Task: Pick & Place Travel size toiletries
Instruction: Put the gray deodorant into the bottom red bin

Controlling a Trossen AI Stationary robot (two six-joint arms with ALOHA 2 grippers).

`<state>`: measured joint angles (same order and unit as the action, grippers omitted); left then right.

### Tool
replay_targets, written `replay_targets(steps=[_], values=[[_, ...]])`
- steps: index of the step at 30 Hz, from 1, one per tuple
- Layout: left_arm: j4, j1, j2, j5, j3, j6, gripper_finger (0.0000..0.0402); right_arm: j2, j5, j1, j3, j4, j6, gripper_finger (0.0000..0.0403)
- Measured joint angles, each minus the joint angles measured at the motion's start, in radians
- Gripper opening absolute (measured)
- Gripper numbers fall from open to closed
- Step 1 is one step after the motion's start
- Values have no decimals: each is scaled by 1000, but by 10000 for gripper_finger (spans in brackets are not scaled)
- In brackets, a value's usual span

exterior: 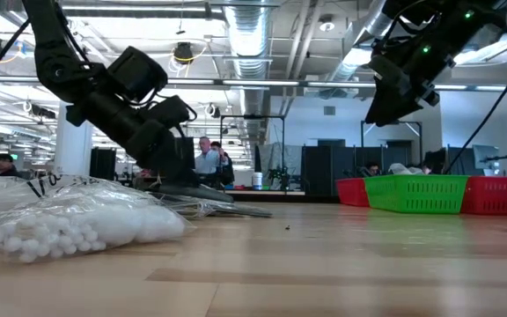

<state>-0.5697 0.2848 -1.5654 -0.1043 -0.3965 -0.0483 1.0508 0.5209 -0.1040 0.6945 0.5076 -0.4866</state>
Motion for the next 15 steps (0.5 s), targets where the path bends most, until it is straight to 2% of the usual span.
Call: replay_targets(steps=[9,15], values=[[30,0,-9,-2,0,-5,260,2,0,0,0,0,0,163],[45,0,-71,-19,0,-19,260,2,0,0,0,-1,0,159]])
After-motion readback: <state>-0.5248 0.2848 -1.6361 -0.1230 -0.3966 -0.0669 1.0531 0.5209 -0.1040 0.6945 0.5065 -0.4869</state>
